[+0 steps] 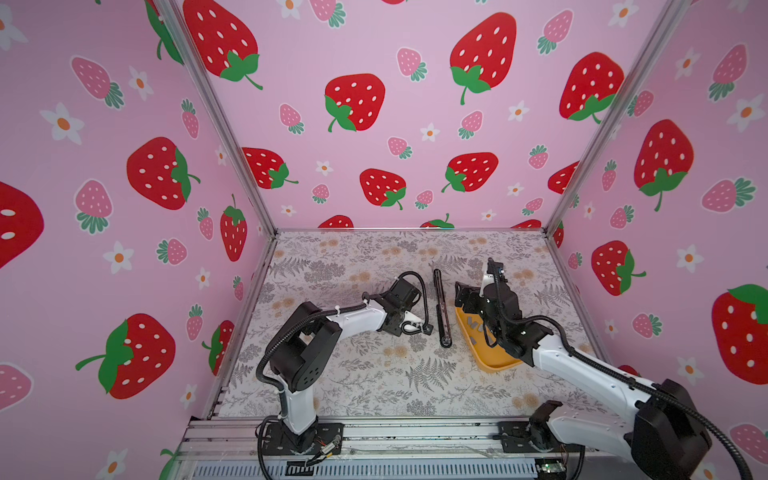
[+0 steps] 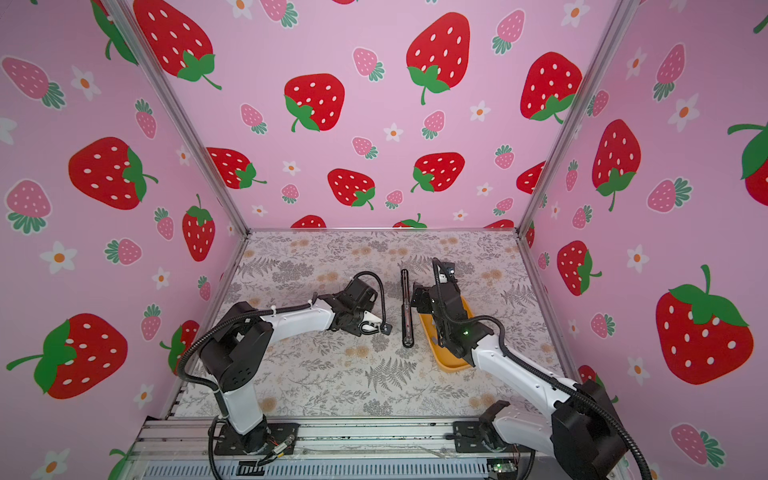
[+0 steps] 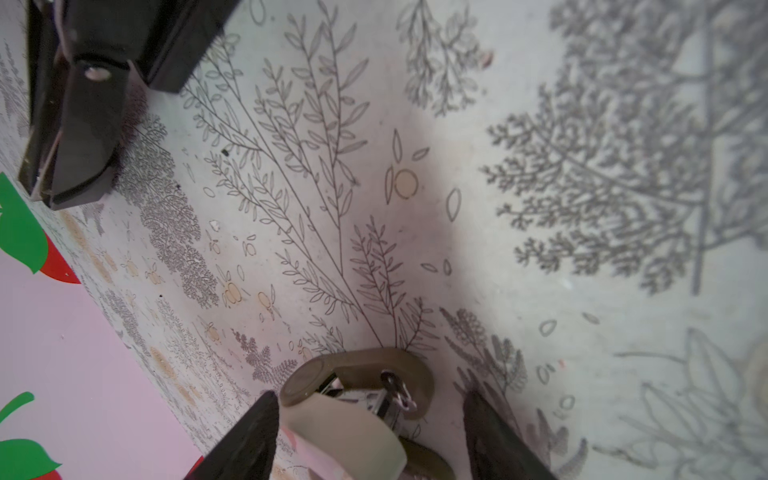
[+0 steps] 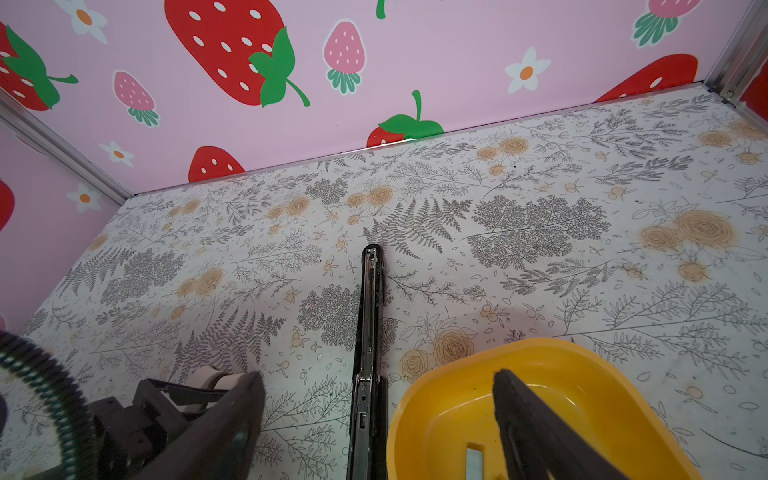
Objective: Load the staples into the stapler
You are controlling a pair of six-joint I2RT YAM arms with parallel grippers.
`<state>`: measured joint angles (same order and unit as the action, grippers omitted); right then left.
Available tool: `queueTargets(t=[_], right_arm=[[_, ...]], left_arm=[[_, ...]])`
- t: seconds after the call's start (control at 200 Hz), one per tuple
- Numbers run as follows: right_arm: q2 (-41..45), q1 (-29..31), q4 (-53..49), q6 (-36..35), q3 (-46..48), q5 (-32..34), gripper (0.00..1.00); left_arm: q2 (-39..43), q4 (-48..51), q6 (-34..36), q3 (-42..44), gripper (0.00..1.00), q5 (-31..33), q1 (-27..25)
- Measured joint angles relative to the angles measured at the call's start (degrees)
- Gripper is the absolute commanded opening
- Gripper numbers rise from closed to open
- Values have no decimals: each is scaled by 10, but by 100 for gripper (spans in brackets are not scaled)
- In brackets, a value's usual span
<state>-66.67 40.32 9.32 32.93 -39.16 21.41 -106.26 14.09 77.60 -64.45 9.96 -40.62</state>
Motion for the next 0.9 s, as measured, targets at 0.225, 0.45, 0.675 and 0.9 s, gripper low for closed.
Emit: queueTargets(t=[0.225,0.45,0.675,0.9], right_arm=[[0,-1,0,0,0,-5,88],[0,-1,0,0,0,-5,88],[-3,-1,0,0,0,-5,88],[-5,-5,0,0,0,-5,88]], left_arm=[[-22,-1,-39,-32,70,27,-6],[-30,-17,-41,-32,73,41,-7],[-42,-29,-21,-44,73,46,-7],[-71,-30,-8,-83,73,44,-7]])
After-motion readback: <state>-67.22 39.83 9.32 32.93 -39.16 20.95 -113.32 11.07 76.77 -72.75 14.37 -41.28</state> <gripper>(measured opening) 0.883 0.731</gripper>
